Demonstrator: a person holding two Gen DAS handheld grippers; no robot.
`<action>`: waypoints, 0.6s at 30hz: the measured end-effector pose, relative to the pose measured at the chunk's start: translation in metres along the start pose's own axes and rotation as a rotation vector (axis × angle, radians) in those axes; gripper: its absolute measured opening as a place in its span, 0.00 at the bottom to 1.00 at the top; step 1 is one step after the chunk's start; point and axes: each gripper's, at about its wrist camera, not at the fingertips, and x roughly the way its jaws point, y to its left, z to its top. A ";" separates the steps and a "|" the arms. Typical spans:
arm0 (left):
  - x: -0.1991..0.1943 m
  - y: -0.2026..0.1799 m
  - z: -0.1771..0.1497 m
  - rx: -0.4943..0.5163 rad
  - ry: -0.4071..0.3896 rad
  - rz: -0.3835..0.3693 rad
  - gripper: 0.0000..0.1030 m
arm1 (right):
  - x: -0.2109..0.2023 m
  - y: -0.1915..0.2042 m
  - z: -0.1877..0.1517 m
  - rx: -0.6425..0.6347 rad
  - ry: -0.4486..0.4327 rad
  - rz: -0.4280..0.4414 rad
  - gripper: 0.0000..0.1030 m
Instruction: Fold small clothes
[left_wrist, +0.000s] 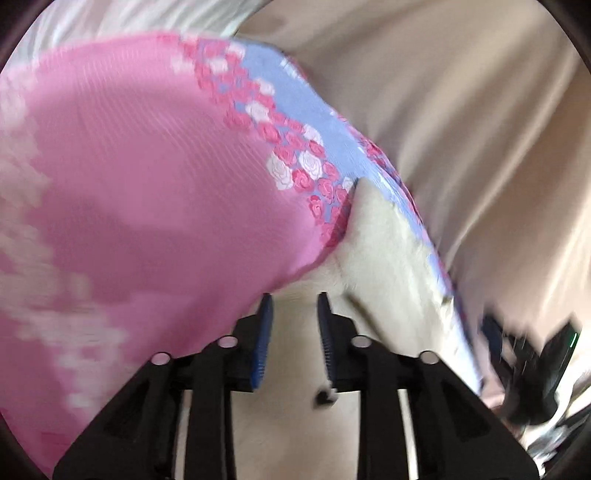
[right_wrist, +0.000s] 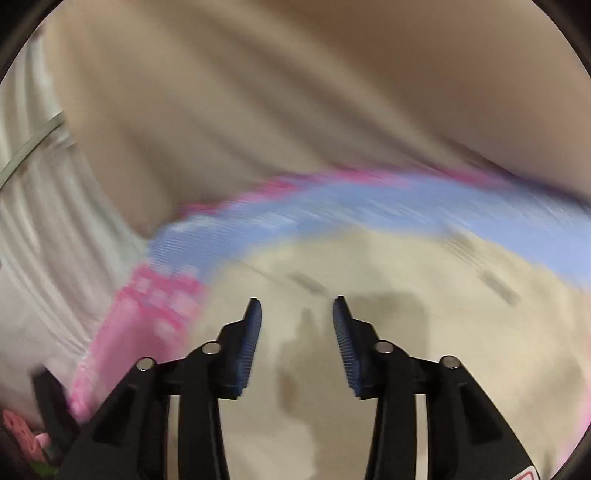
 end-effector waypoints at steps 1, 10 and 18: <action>-0.010 0.004 -0.004 0.023 -0.003 0.016 0.36 | -0.017 -0.031 -0.021 0.053 0.025 -0.069 0.40; -0.067 0.057 -0.075 0.047 0.176 0.151 0.43 | -0.143 -0.167 -0.200 0.416 0.187 -0.266 0.46; -0.085 0.049 -0.115 0.074 0.246 0.147 0.55 | -0.144 -0.117 -0.256 0.362 0.194 -0.115 0.61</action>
